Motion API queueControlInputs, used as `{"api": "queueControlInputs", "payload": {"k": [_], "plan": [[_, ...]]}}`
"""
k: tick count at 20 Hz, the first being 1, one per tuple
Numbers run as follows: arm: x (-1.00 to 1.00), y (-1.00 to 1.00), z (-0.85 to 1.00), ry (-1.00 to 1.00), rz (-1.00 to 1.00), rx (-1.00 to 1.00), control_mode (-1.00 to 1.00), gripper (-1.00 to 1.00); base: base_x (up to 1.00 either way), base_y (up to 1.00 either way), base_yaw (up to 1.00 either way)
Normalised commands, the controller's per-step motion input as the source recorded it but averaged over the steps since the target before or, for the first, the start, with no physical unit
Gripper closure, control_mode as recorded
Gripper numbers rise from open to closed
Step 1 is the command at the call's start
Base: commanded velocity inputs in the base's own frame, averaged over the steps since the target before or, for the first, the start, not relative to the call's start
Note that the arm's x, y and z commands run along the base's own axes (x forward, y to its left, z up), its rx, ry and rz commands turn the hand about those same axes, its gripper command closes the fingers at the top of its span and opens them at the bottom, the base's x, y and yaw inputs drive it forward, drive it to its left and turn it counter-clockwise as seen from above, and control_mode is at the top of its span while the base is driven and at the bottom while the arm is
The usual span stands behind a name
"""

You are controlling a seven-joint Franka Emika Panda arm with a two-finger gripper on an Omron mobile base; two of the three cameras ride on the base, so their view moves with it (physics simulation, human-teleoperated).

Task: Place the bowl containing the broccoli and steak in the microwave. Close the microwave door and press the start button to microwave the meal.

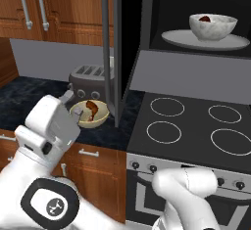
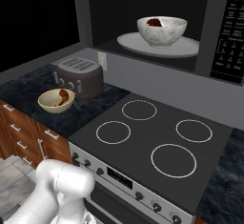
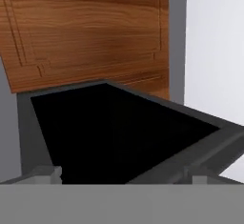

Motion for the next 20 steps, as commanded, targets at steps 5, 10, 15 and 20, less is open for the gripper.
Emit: {"api": "queueControlInputs", "payload": {"k": [5, 10, 15, 20], "plan": [[0.46, 0.35, -0.13, 0.01, -0.16, 0.00, -1.00, -1.00, 0.00, 0.00, 0.00], [0.64, 0.02, -0.12, 0.05, -0.20, 0.02, -1.00, -1.00, 0.00, 0.00, 0.00], [0.59, 0.00, -0.01, 0.01, -0.25, 0.01, -1.00, -1.00, 0.00, 0.00, 0.00], [0.21, -0.06, -0.04, 0.00, -0.27, 0.00, -1.00, -1.00, 0.00, 0.00, 0.00]]}}
